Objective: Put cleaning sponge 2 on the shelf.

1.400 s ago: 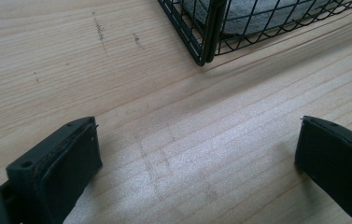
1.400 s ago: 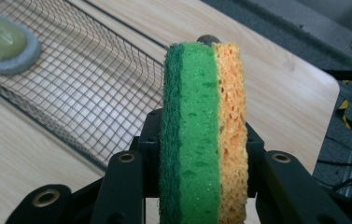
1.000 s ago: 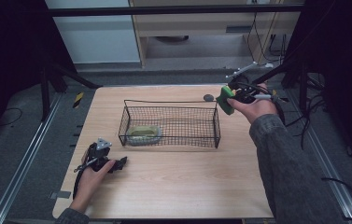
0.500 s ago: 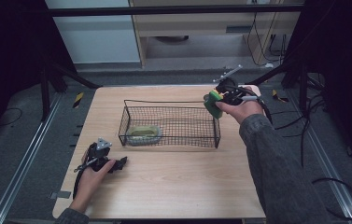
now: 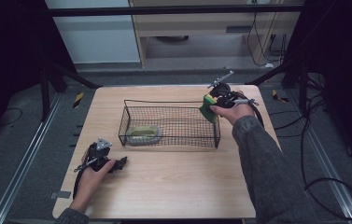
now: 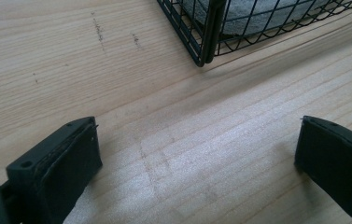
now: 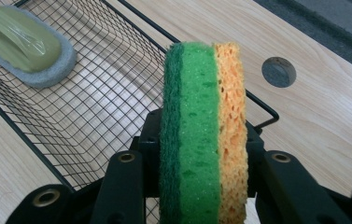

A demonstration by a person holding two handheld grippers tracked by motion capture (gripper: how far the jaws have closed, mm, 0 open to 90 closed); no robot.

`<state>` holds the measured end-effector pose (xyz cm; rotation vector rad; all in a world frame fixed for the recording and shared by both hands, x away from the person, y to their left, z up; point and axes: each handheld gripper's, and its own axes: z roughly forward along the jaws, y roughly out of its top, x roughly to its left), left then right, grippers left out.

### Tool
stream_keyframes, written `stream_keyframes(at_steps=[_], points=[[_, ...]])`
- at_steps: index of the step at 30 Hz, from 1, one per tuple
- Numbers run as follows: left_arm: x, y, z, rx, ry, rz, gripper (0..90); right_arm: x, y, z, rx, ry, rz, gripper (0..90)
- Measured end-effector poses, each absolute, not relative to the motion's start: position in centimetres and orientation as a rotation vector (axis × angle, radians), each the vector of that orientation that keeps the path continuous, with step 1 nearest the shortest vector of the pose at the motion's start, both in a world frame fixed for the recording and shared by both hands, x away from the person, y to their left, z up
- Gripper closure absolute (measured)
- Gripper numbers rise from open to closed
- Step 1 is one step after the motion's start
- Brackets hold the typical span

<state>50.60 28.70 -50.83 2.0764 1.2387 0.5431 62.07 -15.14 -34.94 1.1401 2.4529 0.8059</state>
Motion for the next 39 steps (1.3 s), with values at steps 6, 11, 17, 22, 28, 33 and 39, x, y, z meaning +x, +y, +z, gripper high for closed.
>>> stream_keyframes(at_steps=[6,11,17,22,28,33,39], points=[[50.6,28.7,-50.8,2.077,1.238,0.543,0.0,62.6,-14.7,-36.2,1.12,2.47,0.779,64.3],[50.6,28.7,-50.8,2.076,1.239,0.543,0.0,63.0,-14.8,-36.9,1.13,2.476,0.769,64.3],[50.6,28.7,-50.8,2.077,1.238,0.543,0.0,63.4,-15.1,-37.6,1.143,2.474,0.751,64.2],[50.6,28.7,-50.8,2.077,1.238,0.543,0.0,63.6,-15.2,-38.1,1.149,2.479,0.736,64.2],[50.6,28.7,-50.8,2.078,1.238,0.544,0.0,64.0,-15.2,-38.8,1.16,2.475,0.716,64.2],[50.6,28.7,-50.8,2.077,1.238,0.543,0.0,64.1,-15.1,-39.0,1.159,2.474,0.718,64.2],[50.6,28.7,-50.8,2.077,1.238,0.543,0.0,64.1,-14.8,-39.6,1.149,2.487,0.679,64.2]])
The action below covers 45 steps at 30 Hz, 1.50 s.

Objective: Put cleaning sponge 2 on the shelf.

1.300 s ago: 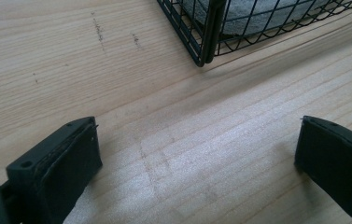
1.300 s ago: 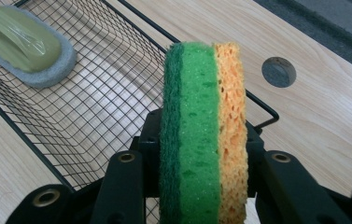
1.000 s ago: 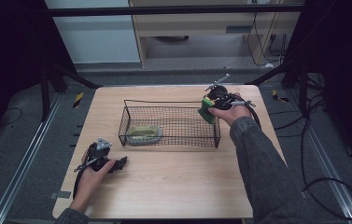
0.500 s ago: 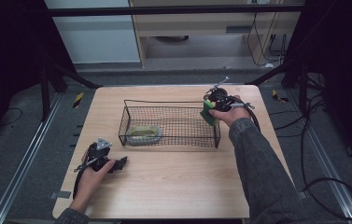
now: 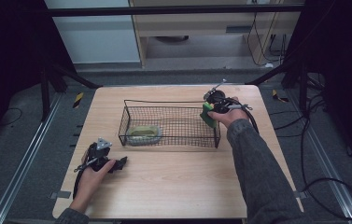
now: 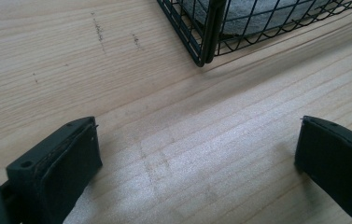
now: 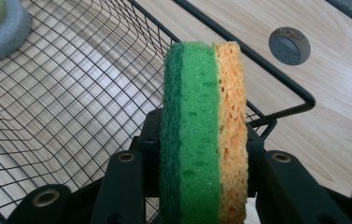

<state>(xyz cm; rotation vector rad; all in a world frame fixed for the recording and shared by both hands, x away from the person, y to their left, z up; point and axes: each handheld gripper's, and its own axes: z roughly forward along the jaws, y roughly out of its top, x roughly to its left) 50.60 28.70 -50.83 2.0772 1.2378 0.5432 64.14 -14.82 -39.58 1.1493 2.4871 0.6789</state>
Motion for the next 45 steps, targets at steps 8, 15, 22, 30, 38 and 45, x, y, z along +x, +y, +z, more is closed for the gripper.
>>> stream_keyframes(at_steps=[8,15,22,30,38,45], points=[[50.7,28.7,-50.8,2.076,1.238,0.543,0.0,64.4,-14.2,-40.3,1.137,2.494,0.646,64.1],[50.7,28.7,-50.8,2.077,1.238,0.543,0.0,64.4,-13.8,-41.2,1.136,2.51,0.615,64.0],[50.7,28.6,-50.8,2.074,1.238,0.543,0.0,64.5,-13.7,-41.8,1.151,2.516,0.597,64.0],[50.7,28.6,-50.8,2.074,1.238,0.543,0.0,64.4,-13.6,-42.1,1.157,2.524,0.59,63.5],[50.7,28.6,-50.8,2.074,1.238,0.543,0.0,64.4,-13.5,-42.1,1.169,2.526,0.586,57.7],[50.7,28.6,-50.9,2.071,1.241,0.544,0.0,63.8,-13.4,-41.4,1.166,2.524,0.592,52.2]])
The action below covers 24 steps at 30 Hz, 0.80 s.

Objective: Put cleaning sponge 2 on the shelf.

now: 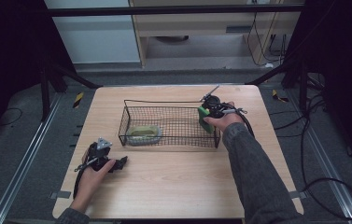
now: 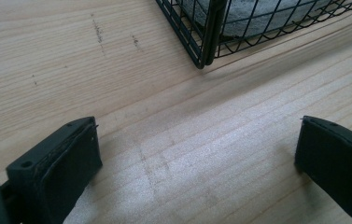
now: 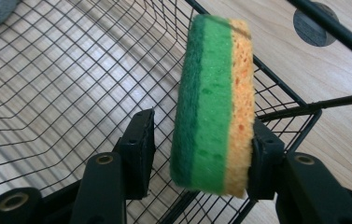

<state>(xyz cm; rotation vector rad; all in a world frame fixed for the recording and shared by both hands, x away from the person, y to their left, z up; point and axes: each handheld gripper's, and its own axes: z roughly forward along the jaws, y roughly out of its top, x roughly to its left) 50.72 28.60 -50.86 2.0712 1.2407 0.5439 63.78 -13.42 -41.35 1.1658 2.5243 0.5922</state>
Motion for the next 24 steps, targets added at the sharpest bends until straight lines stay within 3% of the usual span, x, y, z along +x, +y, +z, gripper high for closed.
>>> stream_keyframes(at_steps=[14,24], points=[[50.7,28.6,-50.9,2.07,1.242,0.545,0.0,62.3,-12.8,-39.9,1.129,2.541,0.643,59.5],[50.8,28.6,-50.9,2.071,1.241,0.544,0.0,62.1,-11.2,-40.3,1.073,2.577,0.65,57.4]])
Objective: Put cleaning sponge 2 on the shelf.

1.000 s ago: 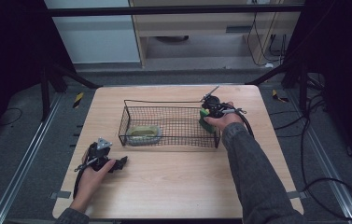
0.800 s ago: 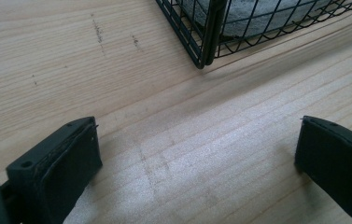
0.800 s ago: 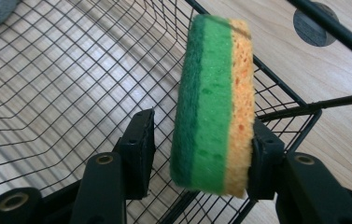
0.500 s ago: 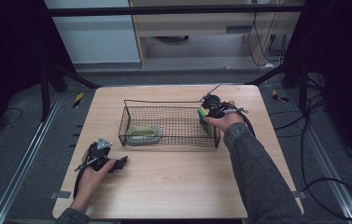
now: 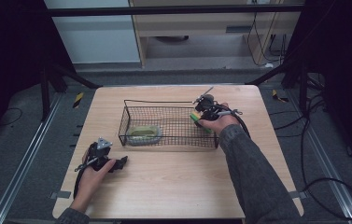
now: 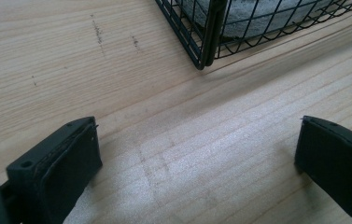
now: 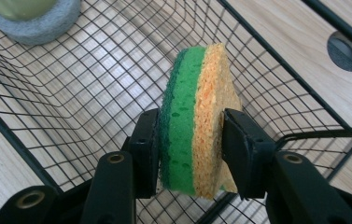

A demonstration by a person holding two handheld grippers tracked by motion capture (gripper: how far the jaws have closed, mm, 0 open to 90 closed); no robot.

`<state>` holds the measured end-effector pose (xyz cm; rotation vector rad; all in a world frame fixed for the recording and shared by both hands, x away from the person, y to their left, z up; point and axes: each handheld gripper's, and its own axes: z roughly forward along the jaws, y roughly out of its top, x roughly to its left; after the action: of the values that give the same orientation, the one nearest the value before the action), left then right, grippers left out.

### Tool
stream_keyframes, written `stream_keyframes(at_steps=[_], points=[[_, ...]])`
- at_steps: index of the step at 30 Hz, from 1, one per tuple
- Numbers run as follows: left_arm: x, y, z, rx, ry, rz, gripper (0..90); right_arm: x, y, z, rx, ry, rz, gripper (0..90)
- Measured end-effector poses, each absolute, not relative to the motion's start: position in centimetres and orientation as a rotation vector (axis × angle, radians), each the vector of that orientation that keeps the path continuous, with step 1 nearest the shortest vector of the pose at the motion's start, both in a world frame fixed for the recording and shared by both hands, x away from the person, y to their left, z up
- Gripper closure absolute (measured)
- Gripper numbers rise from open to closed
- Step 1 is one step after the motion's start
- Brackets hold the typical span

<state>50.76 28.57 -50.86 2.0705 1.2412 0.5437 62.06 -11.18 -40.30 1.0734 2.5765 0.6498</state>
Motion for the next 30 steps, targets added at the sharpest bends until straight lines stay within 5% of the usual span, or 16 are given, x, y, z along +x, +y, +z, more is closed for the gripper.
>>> stream_keyframes(at_steps=[22,30], points=[[50.8,28.6,-50.8,2.076,1.238,0.542,0.0,62.1,-8.5,-40.5,1.08,2.624,0.703,48.7],[50.8,28.5,-50.8,2.074,1.241,0.54,0.0,61.3,-9.3,-39.8,1.104,2.578,0.742,38.1]])
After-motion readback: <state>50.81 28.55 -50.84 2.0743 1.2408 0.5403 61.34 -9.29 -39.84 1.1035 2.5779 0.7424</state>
